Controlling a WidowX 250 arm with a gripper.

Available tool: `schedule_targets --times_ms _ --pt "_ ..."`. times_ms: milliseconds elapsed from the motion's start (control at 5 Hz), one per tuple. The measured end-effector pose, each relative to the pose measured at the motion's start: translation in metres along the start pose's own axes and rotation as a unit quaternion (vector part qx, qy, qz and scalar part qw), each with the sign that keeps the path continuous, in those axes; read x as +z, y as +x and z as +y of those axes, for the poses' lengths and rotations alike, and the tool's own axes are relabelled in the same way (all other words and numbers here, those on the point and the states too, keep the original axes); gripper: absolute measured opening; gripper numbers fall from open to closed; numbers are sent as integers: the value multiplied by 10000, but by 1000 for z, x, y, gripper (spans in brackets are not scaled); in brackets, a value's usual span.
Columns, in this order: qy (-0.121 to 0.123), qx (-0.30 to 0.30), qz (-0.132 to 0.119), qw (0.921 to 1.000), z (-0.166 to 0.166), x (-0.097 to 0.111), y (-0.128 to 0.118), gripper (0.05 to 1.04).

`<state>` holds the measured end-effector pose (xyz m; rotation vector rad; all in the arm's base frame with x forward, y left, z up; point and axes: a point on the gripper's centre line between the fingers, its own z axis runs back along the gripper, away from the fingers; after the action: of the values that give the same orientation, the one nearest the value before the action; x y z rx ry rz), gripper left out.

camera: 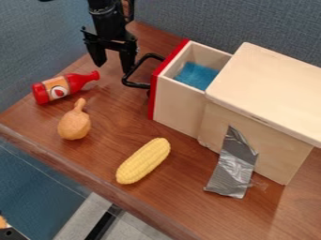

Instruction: Close the drawer

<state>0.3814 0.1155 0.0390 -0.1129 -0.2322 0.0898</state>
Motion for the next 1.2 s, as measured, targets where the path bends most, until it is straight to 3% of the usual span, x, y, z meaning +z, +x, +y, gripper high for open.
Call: schedule_targets --times_ms 400,800,1200 --pt "-113 -73 27 9999 -14 -3 2 999" --pt "-273 -256 214 9991 -41 -15 -9 999" --pt "-443 -503 174 9976 -71 -5 -21 998"
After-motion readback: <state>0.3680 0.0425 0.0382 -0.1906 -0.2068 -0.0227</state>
